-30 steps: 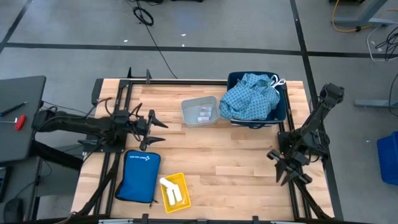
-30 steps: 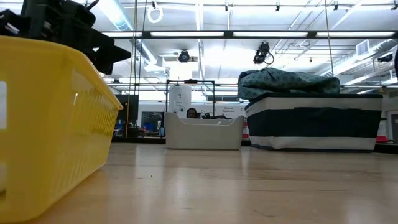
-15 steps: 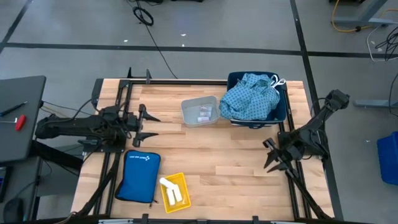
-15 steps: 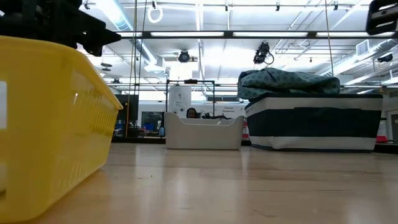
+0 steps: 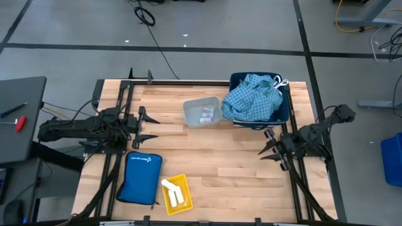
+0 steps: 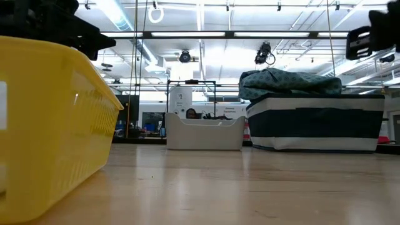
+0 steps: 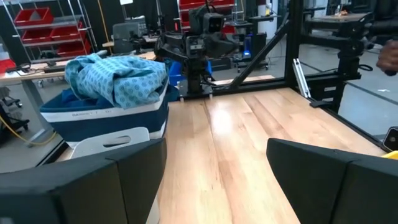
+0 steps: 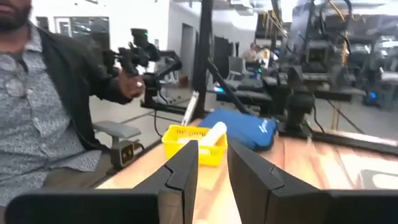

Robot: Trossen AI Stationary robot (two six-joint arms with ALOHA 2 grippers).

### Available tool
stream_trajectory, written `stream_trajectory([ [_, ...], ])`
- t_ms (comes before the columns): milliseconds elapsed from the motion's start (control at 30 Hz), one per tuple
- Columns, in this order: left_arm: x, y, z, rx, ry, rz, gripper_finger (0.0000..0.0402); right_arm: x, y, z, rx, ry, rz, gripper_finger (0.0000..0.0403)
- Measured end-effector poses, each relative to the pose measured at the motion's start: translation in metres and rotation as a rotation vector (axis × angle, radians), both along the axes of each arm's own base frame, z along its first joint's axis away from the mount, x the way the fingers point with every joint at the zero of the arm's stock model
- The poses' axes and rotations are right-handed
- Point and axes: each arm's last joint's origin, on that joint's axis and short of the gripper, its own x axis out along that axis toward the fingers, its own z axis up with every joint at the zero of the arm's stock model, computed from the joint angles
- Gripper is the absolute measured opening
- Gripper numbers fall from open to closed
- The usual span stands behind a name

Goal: Pick & place medical supplies in basket/bin
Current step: Return to Home Position

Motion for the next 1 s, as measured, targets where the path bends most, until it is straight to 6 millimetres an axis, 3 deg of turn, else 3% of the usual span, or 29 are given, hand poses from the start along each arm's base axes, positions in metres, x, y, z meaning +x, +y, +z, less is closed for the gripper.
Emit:
stream_trajectory([
  [500,0.000,0.001,-0.005,-0.069,0.047,0.046,0.0279,-0.003,-0.011,-0.007,0.036,0.139,-0.013,0.0094],
  [700,0.000,0.002,-0.005,-0.079,0.052,0.057,0.0279,-0.005,-0.022,-0.005,0.012,0.261,-0.177,0.0094],
  [1000,0.000,0.002,-0.002,-0.129,0.021,0.058,0.0279,-0.003,-0.030,-0.001,0.039,0.222,-0.278,0.0094],
])
